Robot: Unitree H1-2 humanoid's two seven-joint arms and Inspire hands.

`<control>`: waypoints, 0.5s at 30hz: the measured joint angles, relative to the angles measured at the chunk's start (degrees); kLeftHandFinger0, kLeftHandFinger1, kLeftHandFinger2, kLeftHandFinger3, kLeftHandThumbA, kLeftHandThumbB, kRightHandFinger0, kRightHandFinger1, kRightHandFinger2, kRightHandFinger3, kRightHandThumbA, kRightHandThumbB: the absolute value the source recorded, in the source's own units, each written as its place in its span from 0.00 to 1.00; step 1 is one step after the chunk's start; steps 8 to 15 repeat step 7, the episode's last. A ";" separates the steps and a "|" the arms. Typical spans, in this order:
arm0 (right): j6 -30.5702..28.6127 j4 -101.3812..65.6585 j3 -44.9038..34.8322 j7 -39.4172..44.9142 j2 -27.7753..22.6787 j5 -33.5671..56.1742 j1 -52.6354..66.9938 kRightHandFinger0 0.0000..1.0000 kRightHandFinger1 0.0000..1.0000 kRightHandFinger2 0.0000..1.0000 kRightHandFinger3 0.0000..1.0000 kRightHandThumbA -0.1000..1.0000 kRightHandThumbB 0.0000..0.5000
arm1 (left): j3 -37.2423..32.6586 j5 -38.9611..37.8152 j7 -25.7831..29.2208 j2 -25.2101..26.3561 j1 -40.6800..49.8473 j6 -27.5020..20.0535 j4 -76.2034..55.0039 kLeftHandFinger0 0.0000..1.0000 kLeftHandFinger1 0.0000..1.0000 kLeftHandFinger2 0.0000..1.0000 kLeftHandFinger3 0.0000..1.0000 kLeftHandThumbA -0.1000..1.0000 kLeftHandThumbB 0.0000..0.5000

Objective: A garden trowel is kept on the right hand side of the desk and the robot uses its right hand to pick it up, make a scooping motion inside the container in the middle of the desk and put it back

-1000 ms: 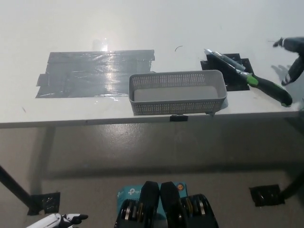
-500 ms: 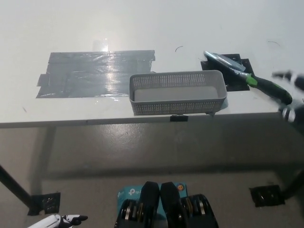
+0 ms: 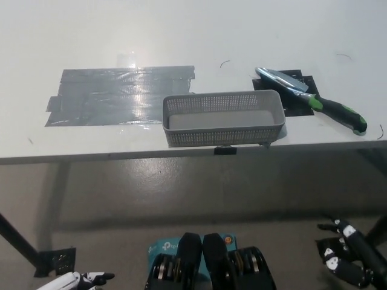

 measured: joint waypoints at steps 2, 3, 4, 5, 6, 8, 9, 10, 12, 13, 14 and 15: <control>-1.53 1.09 -0.62 -2.09 -0.35 0.26 0.06 0.55 0.65 0.82 1.00 0.03 0.31 | 0.01 0.03 0.01 -0.56 0.01 0.02 0.02 1.00 1.00 1.00 1.00 1.00 0.58; -2.32 1.44 -1.08 -3.22 -0.61 0.45 0.04 0.55 0.65 0.82 1.00 0.03 0.31 | 0.01 0.07 0.02 -0.86 0.03 0.04 0.02 1.00 1.00 1.00 1.00 1.00 0.56; -3.01 1.67 -1.49 -4.19 -0.91 0.77 -0.02 0.56 0.65 0.81 1.00 0.02 0.31 | 0.02 0.12 0.02 -1.23 0.06 0.06 0.04 1.00 1.00 1.00 1.00 1.00 0.56; -3.50 1.87 -1.85 -4.82 -1.24 1.00 -0.11 0.55 0.65 0.81 1.00 0.03 0.30 | 0.02 0.14 0.02 -1.44 0.06 0.07 0.09 1.00 1.00 1.00 1.00 1.00 0.50; -4.16 2.16 -2.20 -5.85 -1.76 1.39 -0.37 0.54 0.65 0.81 1.00 0.04 0.30 | 0.06 0.20 0.02 -1.74 0.05 0.08 0.22 1.00 1.00 1.00 1.00 1.00 0.50; -4.16 2.16 -2.20 -5.85 -1.76 1.39 -0.37 0.54 0.65 0.81 1.00 0.04 0.30 | 0.06 0.20 0.02 -1.74 0.05 0.08 0.22 1.00 1.00 1.00 1.00 1.00 0.50; -4.16 2.16 -2.20 -5.85 -1.76 1.39 -0.37 0.54 0.65 0.81 1.00 0.04 0.30 | 0.06 0.20 0.02 -1.74 0.05 0.08 0.22 1.00 1.00 1.00 1.00 1.00 0.50; -4.16 2.16 -2.20 -5.85 -1.76 1.39 -0.37 0.54 0.65 0.81 1.00 0.04 0.30 | 0.06 0.20 0.02 -1.74 0.05 0.08 0.22 1.00 1.00 1.00 1.00 1.00 0.50; -4.16 2.16 -2.20 -5.85 -1.76 1.39 -0.37 0.54 0.65 0.81 1.00 0.04 0.30 | 0.06 0.20 0.02 -1.74 0.05 0.08 0.22 1.00 1.00 1.00 1.00 1.00 0.50; -4.16 2.16 -2.20 -5.85 -1.76 1.39 -0.37 0.54 0.65 0.81 1.00 0.04 0.30 | 0.06 0.20 0.02 -1.74 0.05 0.08 0.22 1.00 1.00 1.00 1.00 1.00 0.50; -4.16 2.16 -2.20 -5.85 -1.76 1.39 -0.37 0.54 0.65 0.81 1.00 0.04 0.30 | 0.06 0.20 0.02 -1.74 0.05 0.08 0.22 1.00 1.00 1.00 1.00 1.00 0.50; -4.16 2.16 -2.20 -5.85 -1.76 1.39 -0.37 0.54 0.65 0.81 1.00 0.04 0.30 | 0.06 0.20 0.02 -1.74 0.05 0.08 0.22 1.00 1.00 1.00 1.00 1.00 0.50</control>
